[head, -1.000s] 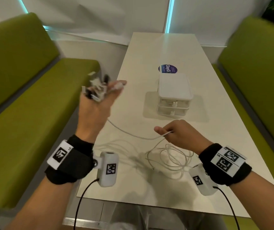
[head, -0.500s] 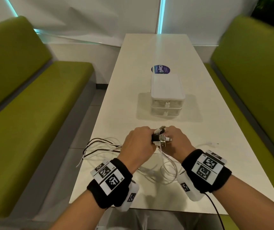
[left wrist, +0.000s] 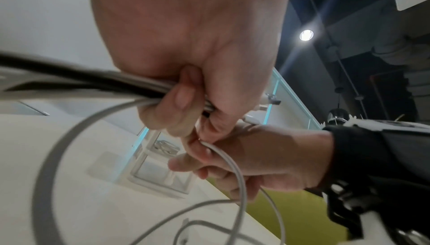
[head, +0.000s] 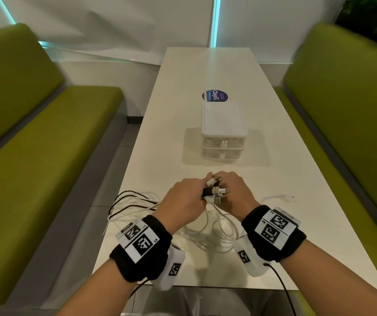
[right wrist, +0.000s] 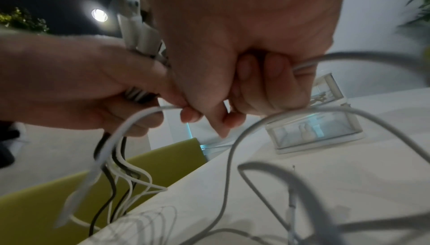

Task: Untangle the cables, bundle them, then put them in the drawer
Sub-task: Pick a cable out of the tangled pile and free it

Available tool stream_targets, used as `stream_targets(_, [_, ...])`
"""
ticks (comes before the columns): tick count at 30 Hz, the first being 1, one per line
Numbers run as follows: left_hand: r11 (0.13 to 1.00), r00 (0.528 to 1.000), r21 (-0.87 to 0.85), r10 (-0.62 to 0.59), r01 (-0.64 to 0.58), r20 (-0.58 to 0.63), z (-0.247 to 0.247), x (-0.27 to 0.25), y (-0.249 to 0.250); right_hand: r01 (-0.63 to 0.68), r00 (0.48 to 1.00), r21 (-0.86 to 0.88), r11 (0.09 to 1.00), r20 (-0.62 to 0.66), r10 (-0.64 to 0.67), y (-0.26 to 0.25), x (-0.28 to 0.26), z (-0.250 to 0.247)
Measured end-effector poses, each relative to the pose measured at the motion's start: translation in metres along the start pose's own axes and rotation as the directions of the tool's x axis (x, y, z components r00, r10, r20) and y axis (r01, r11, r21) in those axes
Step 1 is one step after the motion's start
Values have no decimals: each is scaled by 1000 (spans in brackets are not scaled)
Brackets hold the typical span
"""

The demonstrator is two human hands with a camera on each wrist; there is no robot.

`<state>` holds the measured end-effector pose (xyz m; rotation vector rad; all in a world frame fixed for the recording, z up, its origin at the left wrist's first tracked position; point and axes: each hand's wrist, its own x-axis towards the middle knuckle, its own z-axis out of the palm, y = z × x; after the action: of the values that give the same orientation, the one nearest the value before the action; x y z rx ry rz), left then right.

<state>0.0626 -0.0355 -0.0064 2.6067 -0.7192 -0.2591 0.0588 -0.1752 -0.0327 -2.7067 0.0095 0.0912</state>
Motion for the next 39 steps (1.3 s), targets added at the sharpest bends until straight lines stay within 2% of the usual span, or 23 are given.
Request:
stream_targets(2, [998,994,-50,-43,38,-103,-10,3,-9,0,1000,106,994,-28,3,3,-2,-4])
stream_targets(5, [977,947,-192,-149,97,-283,-31,4,-34,39,999,340,940,-39,-28,8,-11,-14])
stream_targets(7, [975,929,-189,-174,116,-328,-39,3,-47,97,995,417,904,-33,-91,8,-16,-19])
stream_targets(9, [977,915,-179,-173,113,-366,-42,1,-49,136,990,412,901,-22,-140,6,-17,-19])
stream_targets(12, [958,864,-286,-172,34,-473,-44,-1,-46,124,991,425,897,2,-137,6,-15,-23])
stream_targets(14, [883,811,-468,-246,-38,-530,-45,-1,-43,90,990,401,912,68,-127,10,-14,-31])
stream_targets(16, [762,758,-640,-360,-98,-544,-45,2,-41,48,983,346,937,151,-106,17,-15,-40])
stream_targets(18, [736,733,-669,-398,-104,-551,-42,5,-40,18,984,326,945,160,-74,24,-18,-45])
stream_targets(20, [861,757,-501,-272,-84,-595,-35,7,-35,8,994,290,957,99,-38,27,-21,-48])
stream_targets(21, [928,764,-357,-157,-102,-626,-32,7,-29,16,997,245,969,64,-33,29,-21,-48])
stream_targets(22, [952,760,-259,-47,-162,-649,-29,8,-24,33,999,185,982,35,-40,29,-20,-46])
stream_targets(24, [915,757,-232,111,-331,-644,-25,8,-10,77,997,76,994,-1,-77,28,-19,-44])
stream_targets(26, [902,808,-215,202,-373,-554,-18,11,0,121,992,48,991,-34,-120,27,-20,-45])
stream_targets(28, [951,905,-159,188,-265,-381,-10,13,4,159,986,78,984,-53,-155,23,-23,-50])
stream_targets(30, [974,946,-128,142,-186,-291,-7,15,5,184,982,94,978,-70,-178,21,-26,-55])
stream_targets(37, [967,910,-25,228,-252,-346,-31,14,2,206,978,237,949,-90,-190,22,-29,-54])
stream_targets(39, [973,890,-54,181,-223,-418,-43,17,-14,213,976,310,927,-101,-190,22,-31,-54])
